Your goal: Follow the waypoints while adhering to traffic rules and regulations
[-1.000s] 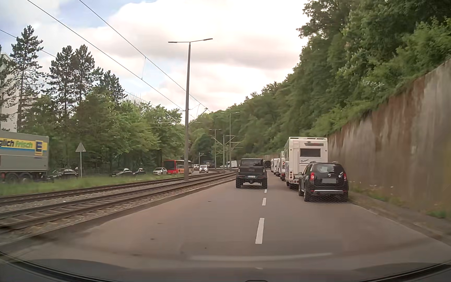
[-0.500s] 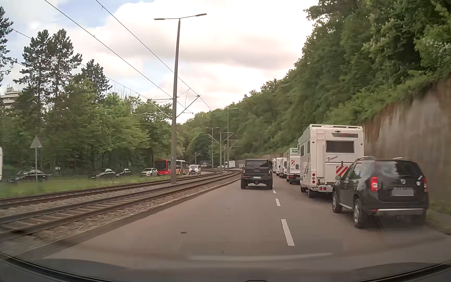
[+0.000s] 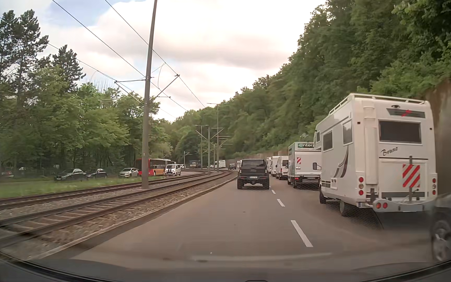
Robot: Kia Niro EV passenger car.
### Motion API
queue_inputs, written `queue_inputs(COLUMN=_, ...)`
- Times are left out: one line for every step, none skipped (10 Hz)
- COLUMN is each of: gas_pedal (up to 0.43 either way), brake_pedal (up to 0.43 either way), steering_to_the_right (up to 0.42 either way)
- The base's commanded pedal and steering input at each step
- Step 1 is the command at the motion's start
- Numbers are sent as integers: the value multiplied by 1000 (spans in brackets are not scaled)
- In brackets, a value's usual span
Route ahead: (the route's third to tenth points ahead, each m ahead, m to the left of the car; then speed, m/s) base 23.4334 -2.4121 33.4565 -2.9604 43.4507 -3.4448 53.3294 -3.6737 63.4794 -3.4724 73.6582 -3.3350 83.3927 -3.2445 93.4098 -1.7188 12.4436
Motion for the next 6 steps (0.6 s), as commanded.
queue_inputs(gas_pedal=28, brake_pedal=0, steering_to_the_right=22)
queue_inputs(gas_pedal=28, brake_pedal=0, steering_to_the_right=24)
queue_inputs(gas_pedal=28, brake_pedal=0, steering_to_the_right=24)
queue_inputs(gas_pedal=28, brake_pedal=0, steering_to_the_right=23)
queue_inputs(gas_pedal=28, brake_pedal=0, steering_to_the_right=23)
queue_inputs(gas_pedal=28, brake_pedal=0, steering_to_the_right=20)
